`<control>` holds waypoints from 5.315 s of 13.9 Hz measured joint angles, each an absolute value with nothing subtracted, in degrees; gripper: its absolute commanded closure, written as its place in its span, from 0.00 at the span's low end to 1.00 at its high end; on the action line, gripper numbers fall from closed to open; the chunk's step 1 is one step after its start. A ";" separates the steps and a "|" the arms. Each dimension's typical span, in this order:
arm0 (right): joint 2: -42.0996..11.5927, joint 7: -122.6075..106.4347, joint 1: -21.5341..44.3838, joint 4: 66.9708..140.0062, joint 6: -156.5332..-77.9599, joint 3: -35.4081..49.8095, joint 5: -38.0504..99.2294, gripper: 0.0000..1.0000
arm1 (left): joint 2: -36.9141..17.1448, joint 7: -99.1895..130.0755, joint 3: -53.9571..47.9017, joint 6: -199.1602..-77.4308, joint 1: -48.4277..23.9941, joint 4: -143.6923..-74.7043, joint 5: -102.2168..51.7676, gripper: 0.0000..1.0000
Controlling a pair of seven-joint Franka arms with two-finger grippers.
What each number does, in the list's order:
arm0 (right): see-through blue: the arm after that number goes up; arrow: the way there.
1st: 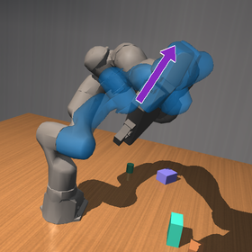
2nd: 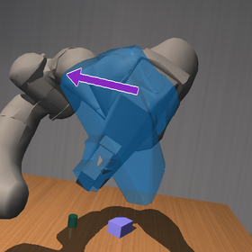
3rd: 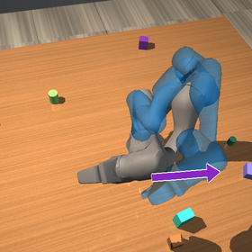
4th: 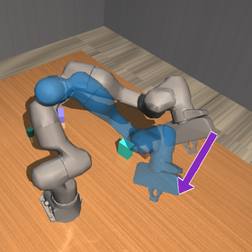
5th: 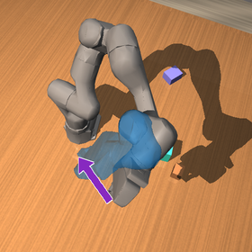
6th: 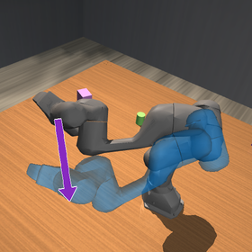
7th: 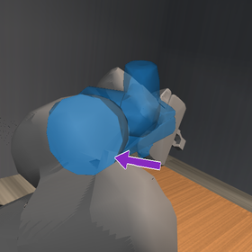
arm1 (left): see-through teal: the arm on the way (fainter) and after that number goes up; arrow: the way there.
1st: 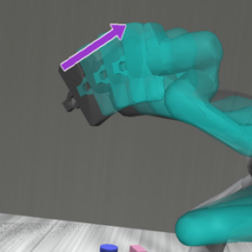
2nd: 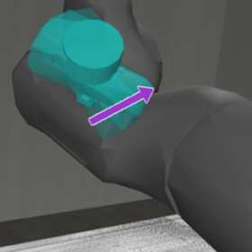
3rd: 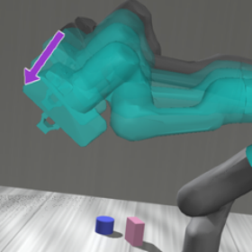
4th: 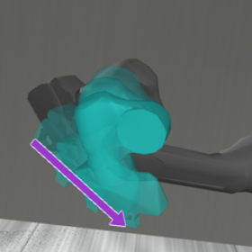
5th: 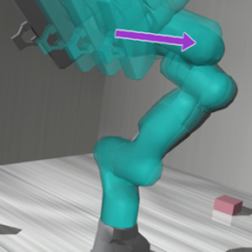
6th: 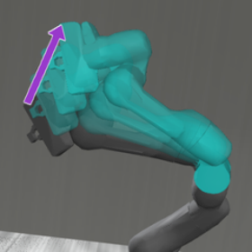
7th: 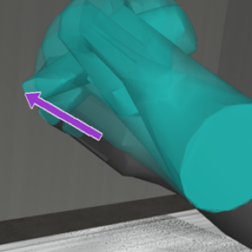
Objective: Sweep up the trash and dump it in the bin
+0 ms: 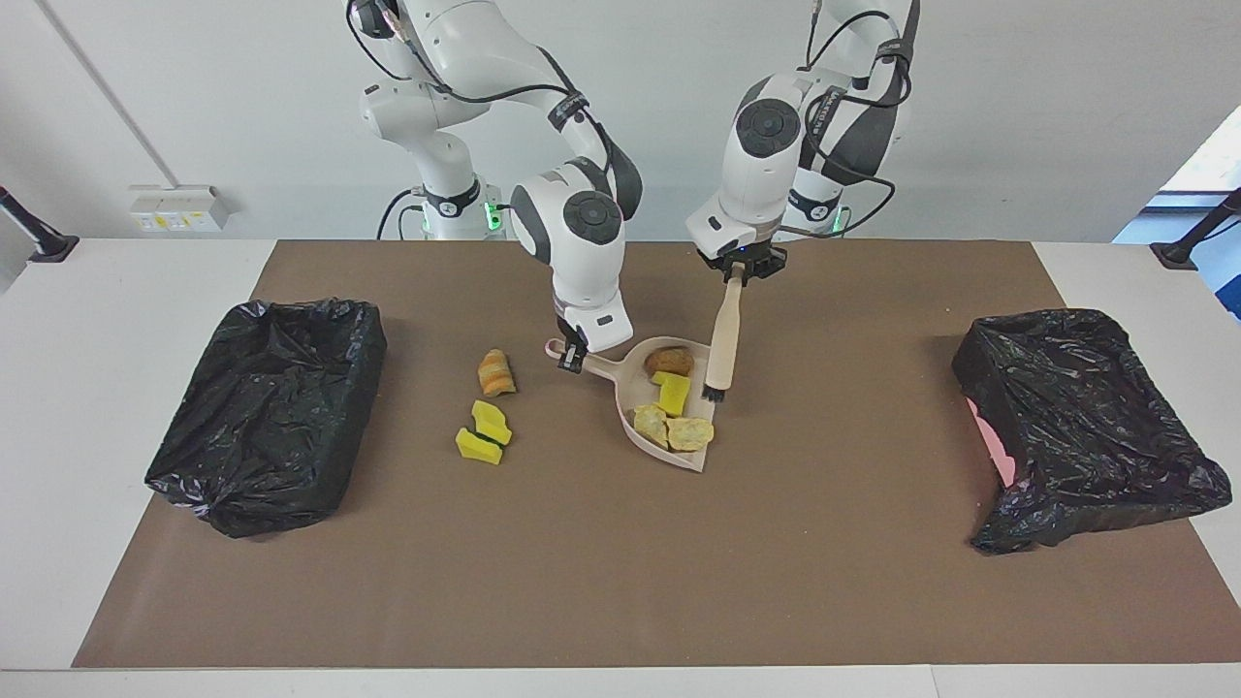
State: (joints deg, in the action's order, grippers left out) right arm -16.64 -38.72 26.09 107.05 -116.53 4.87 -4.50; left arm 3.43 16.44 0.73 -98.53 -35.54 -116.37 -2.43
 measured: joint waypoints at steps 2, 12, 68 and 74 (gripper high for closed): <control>-16.64 -38.72 26.07 107.06 -116.53 4.87 -4.50 1.00 | 4.03 19.52 0.78 -96.40 -35.23 -116.38 -2.44 1.00; -16.64 -38.72 26.01 107.10 -116.53 4.86 -4.50 1.00 | 5.69 32.61 0.20 -101.67 -34.90 -121.28 -2.52 1.00; 8.17 -46.67 -6.84 101.62 -89.10 5.54 -23.35 1.00 | 7.30 15.78 1.33 -96.36 -23.97 -105.69 -1.51 0.00; 1.63 -1.76 4.28 104.78 -93.42 13.59 -9.70 1.00 | 5.85 4.53 1.93 -95.62 -14.59 -98.74 -1.50 0.00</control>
State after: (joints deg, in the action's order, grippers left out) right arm 1.63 -1.76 4.28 104.78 -93.42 13.59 -9.70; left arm 5.85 4.53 1.93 -95.62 -14.59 -98.74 -1.50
